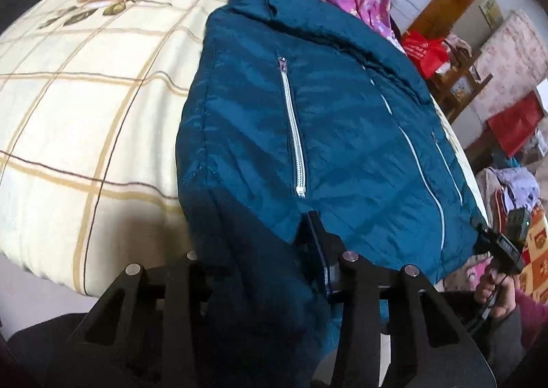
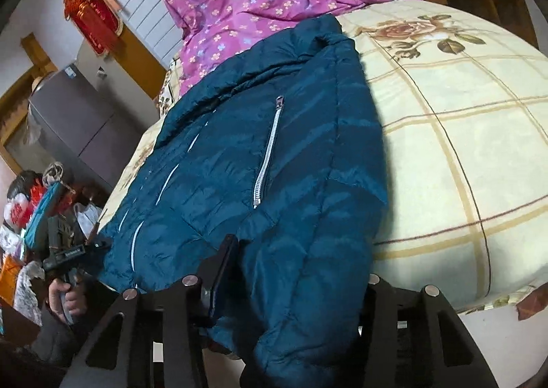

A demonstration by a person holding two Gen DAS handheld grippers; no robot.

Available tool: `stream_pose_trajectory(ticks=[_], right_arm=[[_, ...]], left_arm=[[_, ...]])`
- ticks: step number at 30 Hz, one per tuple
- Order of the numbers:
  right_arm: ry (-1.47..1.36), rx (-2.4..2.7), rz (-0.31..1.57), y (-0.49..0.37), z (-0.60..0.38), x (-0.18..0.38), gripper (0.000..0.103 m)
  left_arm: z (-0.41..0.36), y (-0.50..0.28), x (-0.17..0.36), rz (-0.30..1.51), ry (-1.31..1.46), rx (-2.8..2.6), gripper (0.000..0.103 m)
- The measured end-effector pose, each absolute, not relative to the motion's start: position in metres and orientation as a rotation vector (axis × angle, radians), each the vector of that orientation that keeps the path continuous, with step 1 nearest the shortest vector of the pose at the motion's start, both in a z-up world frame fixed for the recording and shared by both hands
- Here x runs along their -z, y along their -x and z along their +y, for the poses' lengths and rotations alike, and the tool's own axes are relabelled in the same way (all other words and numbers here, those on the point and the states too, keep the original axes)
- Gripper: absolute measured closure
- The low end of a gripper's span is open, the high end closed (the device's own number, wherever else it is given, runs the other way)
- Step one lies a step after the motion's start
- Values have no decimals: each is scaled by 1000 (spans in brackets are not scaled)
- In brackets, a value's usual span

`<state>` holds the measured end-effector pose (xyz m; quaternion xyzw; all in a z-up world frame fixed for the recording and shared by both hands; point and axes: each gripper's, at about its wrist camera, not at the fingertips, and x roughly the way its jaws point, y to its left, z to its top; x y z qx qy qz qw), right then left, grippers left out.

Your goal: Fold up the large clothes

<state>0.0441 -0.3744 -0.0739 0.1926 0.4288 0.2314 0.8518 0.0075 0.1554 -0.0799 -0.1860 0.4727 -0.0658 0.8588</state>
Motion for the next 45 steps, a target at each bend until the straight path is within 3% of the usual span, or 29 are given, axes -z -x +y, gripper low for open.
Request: stream_pose_trajectory(ticks=[3, 4, 5, 6, 8, 11, 25, 35, 45], right_arm=[[-420, -487, 900, -43, -376, 74, 54], [-420, -491, 905, -42, -375, 74, 54], [-420, -494, 907, -41, -375, 74, 55], [-409, -487, 907, -40, -374, 73, 57], [-385, -460, 908, -38, -374, 71, 80], [-408, -443, 871, -29, -377, 62, 89], [-467, -549, 721, 53, -387, -6, 91], [-421, -576, 584, 96, -403, -68, 91], [-390, -565, 485, 86, -400, -93, 91]], left_arm=[[149, -6, 79, 988, 344, 120, 65], [146, -5, 79, 985, 330, 117, 69], [143, -5, 78, 980, 316, 118, 82], [141, -3, 75, 971, 305, 117, 85], [141, 1, 67, 949, 289, 108, 90], [142, 8, 57, 927, 287, 82, 92], [175, 78, 2, 808, 408, 111, 93], [170, 135, -62, 604, 428, 183, 93], [177, 114, -84, 507, 438, 118, 93]])
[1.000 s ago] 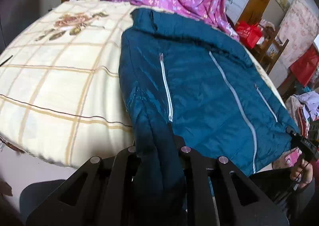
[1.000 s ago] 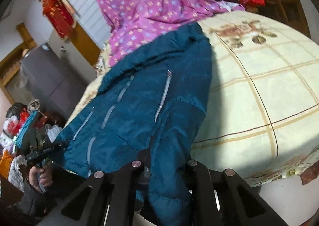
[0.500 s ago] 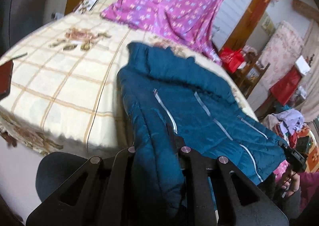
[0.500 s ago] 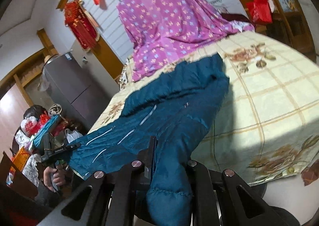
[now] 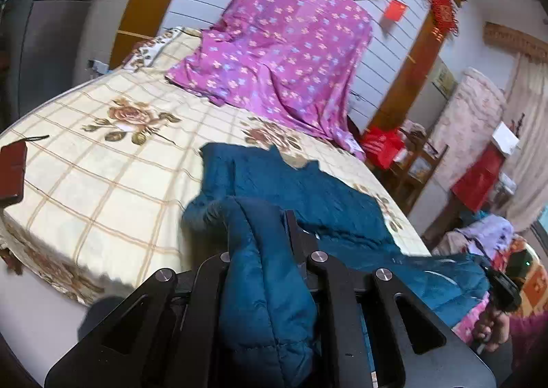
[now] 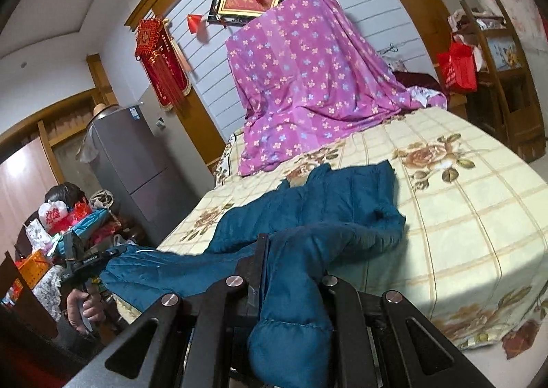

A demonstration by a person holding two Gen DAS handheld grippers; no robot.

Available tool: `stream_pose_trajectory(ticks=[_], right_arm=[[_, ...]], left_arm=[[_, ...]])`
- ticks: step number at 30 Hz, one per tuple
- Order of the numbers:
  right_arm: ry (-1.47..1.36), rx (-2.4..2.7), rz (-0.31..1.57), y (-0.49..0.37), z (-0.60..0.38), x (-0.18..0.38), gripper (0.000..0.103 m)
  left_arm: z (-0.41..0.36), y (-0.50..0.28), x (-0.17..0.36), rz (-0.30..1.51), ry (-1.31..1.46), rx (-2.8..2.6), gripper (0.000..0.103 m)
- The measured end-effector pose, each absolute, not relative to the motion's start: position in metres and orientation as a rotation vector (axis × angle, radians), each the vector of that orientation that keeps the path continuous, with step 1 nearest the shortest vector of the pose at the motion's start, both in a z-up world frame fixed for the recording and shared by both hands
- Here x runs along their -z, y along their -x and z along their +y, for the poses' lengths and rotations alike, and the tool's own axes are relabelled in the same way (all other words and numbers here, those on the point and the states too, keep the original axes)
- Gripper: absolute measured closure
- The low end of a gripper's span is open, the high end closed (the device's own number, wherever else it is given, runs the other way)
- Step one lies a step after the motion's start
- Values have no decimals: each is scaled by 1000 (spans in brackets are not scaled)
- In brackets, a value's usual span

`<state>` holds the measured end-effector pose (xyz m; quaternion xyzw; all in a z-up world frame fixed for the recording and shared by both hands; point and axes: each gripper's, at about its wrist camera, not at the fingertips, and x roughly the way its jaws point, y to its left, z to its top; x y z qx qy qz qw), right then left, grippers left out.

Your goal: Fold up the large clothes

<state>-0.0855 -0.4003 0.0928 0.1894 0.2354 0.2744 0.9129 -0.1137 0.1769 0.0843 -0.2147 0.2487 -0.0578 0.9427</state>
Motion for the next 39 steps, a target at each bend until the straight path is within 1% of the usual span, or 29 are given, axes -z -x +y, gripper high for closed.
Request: stream_pose_trajectory(ticks=[10, 18, 22, 26, 31, 35, 39], right_arm=[[-232, -408, 373, 29, -359, -118, 91], [-214, -289, 303, -49, -345, -133, 91], [-202, -233, 268, -96, -334, -134, 91], [-243, -204, 291, -153, -330, -117, 91], [-248, -152, 384, -223, -318, -66, 91], [-235, -141, 457, -253, -317, -30, 91], [-287, -156, 511, -275, -325, -15, 91]], left_arm=[[179, 39, -91, 432, 405, -4, 93], [177, -38, -112, 377, 384, -38, 93], [175, -89, -116, 352, 337, -82, 93], [168, -152, -93, 390, 298, -157, 93], [167, -214, -46, 490, 310, -226, 93], [168, -258, -8, 571, 317, -255, 93], [161, -277, 10, 599, 308, -267, 92]])
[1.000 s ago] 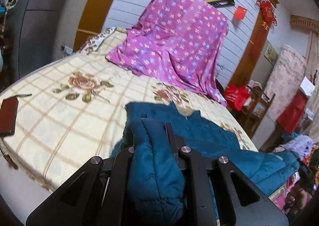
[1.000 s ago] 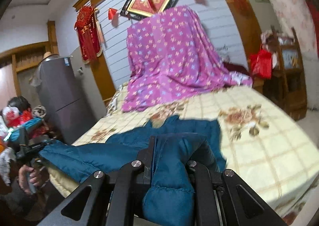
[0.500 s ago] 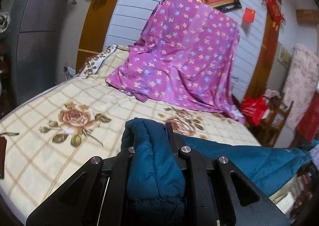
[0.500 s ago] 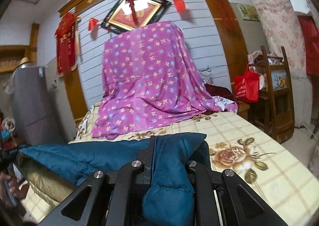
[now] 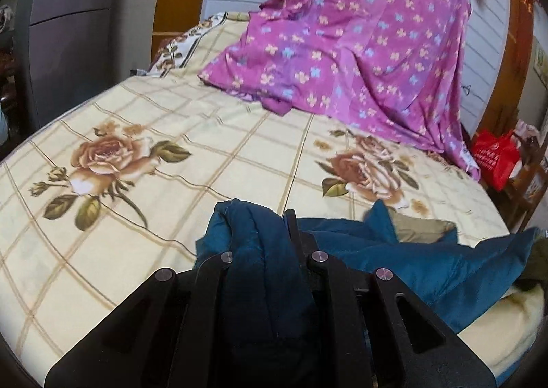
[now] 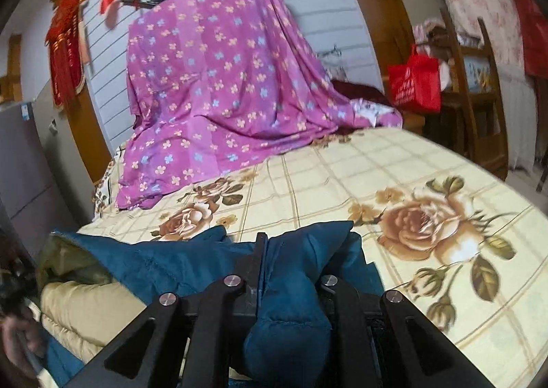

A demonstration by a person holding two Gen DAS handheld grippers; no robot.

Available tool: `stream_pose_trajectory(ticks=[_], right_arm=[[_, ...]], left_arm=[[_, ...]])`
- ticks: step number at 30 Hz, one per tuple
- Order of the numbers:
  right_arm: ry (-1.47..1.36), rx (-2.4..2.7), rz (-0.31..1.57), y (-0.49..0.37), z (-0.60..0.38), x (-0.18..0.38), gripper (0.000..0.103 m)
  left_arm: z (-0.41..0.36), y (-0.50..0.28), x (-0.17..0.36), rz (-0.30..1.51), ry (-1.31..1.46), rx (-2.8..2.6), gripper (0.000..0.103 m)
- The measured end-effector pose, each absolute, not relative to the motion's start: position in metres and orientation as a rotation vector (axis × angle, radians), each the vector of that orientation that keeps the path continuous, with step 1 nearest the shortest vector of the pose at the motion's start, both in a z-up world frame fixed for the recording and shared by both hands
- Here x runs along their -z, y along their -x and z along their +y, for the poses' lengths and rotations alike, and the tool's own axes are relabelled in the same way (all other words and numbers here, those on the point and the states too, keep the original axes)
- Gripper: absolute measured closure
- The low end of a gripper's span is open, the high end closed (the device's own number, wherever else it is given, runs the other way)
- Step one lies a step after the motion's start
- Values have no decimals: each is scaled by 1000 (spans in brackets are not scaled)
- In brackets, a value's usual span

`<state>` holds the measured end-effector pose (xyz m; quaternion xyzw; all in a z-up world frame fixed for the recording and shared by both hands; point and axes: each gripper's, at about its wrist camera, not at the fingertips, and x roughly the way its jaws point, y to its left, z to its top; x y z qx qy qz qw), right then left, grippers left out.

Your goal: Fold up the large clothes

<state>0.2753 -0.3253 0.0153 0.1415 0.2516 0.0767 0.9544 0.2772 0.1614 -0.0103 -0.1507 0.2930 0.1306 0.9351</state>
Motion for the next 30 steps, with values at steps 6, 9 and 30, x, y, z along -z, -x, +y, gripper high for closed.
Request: stream_pose_trajectory(ticks=[6, 9, 30], right_arm=[[-328, -153, 650, -295, -327, 14, 80], [-336, -158, 668, -296, -326, 19, 68], [-483, -249, 556, -255, -335, -30, 24]], left_arm=[[153, -292, 35, 698, 269, -275, 89], [155, -295, 39, 738, 282, -265, 87], [196, -225, -39, 388, 553, -141, 30]])
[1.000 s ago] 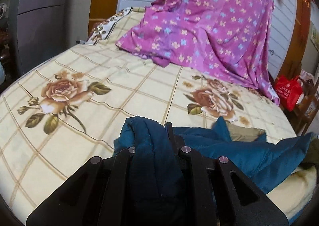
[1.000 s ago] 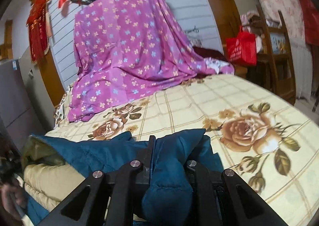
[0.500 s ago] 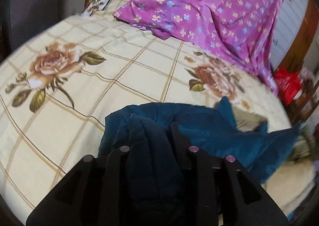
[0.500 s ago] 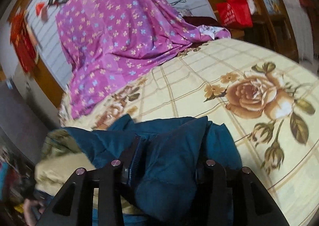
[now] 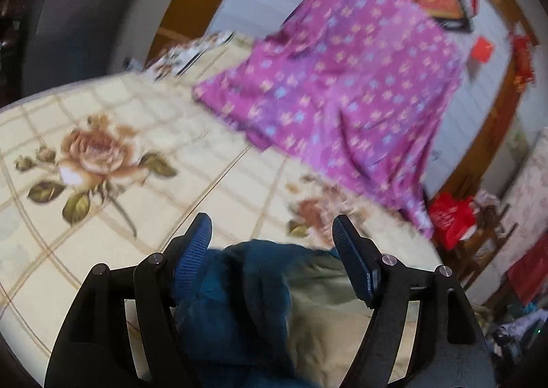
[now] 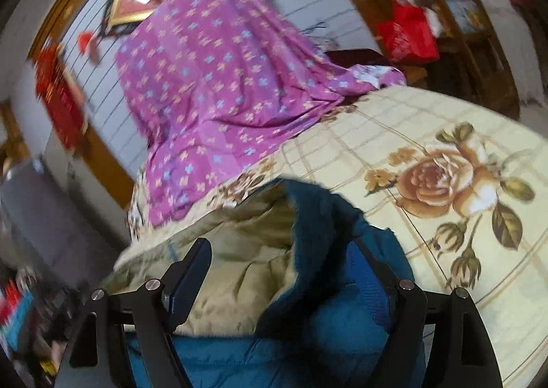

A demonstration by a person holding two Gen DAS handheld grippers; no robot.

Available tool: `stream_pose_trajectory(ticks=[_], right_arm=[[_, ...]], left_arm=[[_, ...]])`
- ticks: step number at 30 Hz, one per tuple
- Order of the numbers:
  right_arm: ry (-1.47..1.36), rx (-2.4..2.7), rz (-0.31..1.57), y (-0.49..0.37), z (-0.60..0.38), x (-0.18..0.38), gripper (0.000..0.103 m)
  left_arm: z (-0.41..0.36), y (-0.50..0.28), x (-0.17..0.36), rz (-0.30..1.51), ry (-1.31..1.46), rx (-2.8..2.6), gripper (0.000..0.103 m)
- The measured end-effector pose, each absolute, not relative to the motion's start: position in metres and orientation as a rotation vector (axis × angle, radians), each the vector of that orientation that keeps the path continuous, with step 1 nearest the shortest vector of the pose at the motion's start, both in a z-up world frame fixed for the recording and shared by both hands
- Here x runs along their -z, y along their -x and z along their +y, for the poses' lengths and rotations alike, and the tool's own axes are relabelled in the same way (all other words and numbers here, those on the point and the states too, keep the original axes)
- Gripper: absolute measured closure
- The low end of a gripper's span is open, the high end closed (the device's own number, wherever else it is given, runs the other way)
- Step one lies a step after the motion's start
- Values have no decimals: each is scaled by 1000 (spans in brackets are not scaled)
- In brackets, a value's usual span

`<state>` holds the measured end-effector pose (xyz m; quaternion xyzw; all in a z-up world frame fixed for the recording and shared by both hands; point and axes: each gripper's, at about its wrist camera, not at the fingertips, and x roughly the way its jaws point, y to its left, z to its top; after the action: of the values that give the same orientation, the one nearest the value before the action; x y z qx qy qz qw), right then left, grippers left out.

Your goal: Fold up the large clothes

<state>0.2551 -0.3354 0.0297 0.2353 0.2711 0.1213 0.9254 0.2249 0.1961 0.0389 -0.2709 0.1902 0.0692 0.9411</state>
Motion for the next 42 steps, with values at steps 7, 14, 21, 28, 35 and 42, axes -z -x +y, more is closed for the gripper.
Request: stream_pose_trajectory(ticks=[7, 14, 21, 28, 35, 42], right_arm=[[-185, -450, 592, -234, -275, -44, 24], [-111, -275, 686, -255, -271, -20, 24], [-124, -175, 776, -293, -266, -14, 22], [-134, -95, 1005, -347, -262, 19, 2], [-240, -113, 1079, -368, -277, 36, 0], [-274, -178, 967, -357, -282, 33, 0]], left_arm=[[148, -205, -58, 347, 387, -50, 30], [149, -217, -42, 416, 404, -99, 30], [123, -261, -23, 563, 262, -96, 30], [145, -326, 42, 877, 234, -266, 30], [166, -325, 60, 890, 274, -330, 28], [167, -307, 34, 805, 316, -324, 28]])
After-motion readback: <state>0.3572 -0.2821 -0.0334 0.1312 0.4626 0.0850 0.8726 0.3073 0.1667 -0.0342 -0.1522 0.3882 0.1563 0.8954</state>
